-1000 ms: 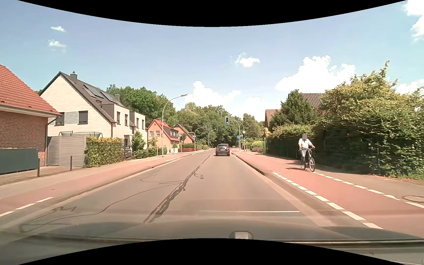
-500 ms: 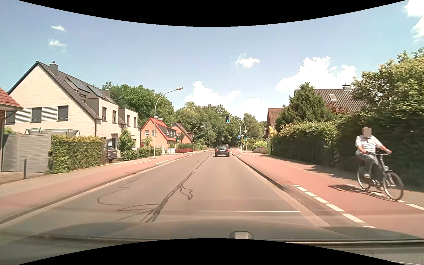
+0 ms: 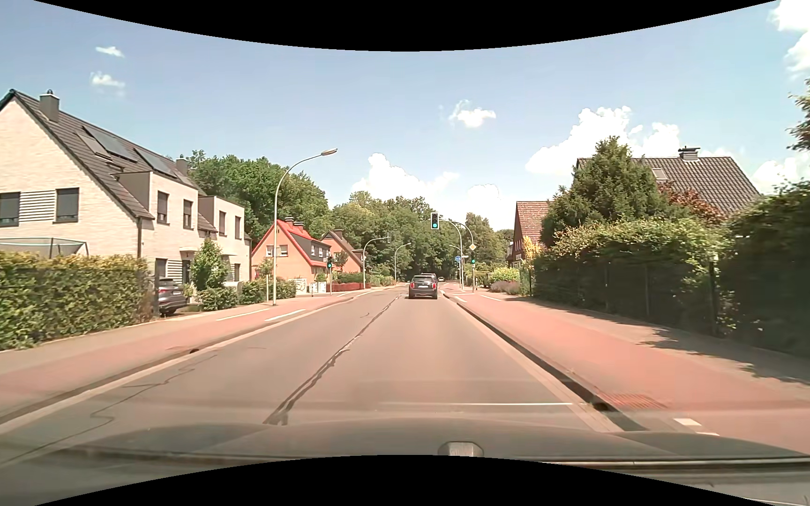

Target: Follow the waypoints while adhering to traffic rules and regulations

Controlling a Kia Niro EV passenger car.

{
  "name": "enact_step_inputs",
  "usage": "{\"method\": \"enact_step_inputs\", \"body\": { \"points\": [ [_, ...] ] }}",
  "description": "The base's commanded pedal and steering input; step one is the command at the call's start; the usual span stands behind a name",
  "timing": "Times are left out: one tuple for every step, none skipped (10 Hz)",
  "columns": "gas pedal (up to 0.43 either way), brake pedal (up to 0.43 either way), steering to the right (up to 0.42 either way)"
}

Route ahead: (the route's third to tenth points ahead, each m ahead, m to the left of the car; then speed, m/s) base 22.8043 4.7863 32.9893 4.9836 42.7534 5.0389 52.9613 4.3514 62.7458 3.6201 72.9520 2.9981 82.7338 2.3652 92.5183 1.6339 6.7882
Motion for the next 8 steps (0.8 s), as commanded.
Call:
{"method": "enact_step_inputs", "body": {
  "points": [
    [0.157,0.018,0.0],
    [0.157,0.018,-0.001],
    [0.138,0.018,-0.001],
    [0.118,0.018,-0.001],
    [0.118,0.018,-0.002],
    [0.118,0.018,-0.002],
    [0.118,0.018,-0.003],
    [0.118,0.018,-0.003]
  ]
}}
